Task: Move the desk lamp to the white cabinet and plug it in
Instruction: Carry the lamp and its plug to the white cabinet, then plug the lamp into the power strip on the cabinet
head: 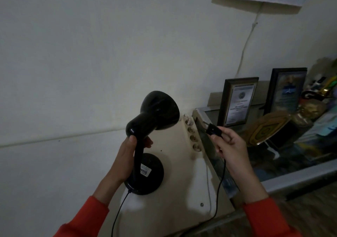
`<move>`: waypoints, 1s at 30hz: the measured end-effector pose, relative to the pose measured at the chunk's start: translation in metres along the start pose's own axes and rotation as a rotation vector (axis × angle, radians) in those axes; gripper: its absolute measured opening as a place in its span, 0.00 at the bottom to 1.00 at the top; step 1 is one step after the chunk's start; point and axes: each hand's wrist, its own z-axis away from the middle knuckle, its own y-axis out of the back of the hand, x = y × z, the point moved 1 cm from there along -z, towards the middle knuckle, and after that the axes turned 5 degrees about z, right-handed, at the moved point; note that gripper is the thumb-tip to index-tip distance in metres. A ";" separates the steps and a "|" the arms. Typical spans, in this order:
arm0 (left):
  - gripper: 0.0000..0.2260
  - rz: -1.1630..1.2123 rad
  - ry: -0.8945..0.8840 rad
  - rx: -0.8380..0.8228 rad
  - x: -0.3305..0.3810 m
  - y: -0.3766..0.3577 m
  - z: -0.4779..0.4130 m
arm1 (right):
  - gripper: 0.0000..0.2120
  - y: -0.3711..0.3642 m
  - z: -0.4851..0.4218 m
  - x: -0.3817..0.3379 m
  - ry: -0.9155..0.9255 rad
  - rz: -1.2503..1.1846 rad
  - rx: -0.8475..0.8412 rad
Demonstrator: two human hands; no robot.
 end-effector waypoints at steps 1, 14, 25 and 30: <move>0.38 -0.046 0.007 -0.002 0.000 0.002 0.002 | 0.14 0.001 -0.001 0.001 -0.001 0.009 -0.005; 0.19 -0.577 0.121 0.310 -0.054 0.015 0.094 | 0.13 0.008 -0.026 0.026 0.004 0.233 -0.051; 0.09 -0.561 0.039 -0.008 -0.076 -0.051 0.089 | 0.13 0.012 -0.049 0.043 0.135 0.675 -0.107; 0.09 -0.569 -0.031 -0.088 -0.083 -0.077 0.036 | 0.18 0.010 -0.062 0.049 0.141 0.793 -0.115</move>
